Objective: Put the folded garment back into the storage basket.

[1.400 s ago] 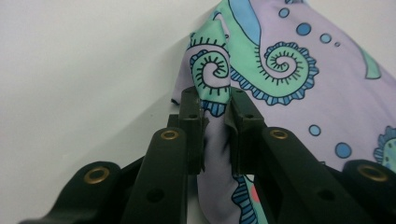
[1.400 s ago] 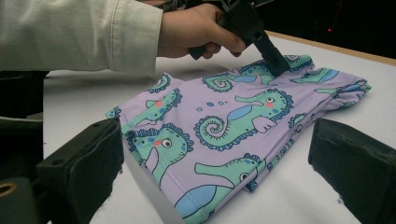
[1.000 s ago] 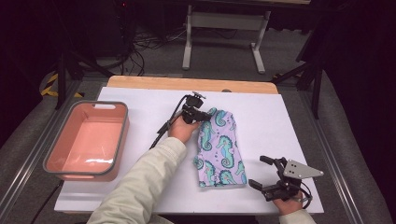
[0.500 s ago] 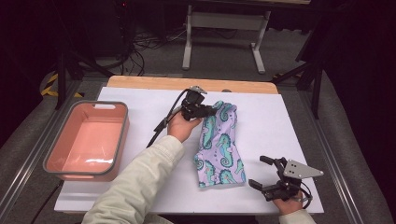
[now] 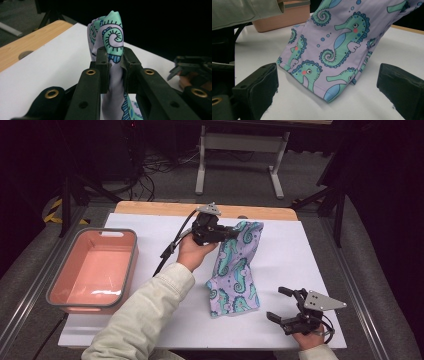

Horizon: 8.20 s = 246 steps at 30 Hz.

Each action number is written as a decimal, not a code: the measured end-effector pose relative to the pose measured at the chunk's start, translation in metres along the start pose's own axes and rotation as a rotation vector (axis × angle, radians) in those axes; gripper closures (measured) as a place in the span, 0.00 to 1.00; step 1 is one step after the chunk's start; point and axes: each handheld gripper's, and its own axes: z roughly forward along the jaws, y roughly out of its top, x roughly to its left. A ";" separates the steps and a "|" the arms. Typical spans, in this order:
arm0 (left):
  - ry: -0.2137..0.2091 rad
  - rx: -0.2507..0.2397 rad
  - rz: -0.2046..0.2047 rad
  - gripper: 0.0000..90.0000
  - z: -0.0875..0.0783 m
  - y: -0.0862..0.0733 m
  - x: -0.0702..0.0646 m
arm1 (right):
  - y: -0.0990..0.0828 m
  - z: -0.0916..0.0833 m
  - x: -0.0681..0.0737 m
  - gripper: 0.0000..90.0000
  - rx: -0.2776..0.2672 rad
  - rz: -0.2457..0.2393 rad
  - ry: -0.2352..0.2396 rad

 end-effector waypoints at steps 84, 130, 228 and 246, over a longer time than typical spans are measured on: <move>0.088 -0.192 0.114 0.88 -0.213 0.031 -0.015 | -0.001 0.003 -0.001 0.05 0.015 0.014 0.000; 0.296 -0.247 0.080 0.88 -0.325 -0.012 -0.024 | -0.002 0.010 -0.002 0.05 0.040 0.030 0.000; 0.194 -0.094 -0.103 0.87 -0.365 -0.111 -0.002 | -0.003 0.011 -0.003 0.05 0.054 0.046 0.006; 0.215 -0.065 -0.212 0.86 -0.351 -0.132 0.032 | -0.003 0.010 -0.004 0.05 0.044 0.050 0.007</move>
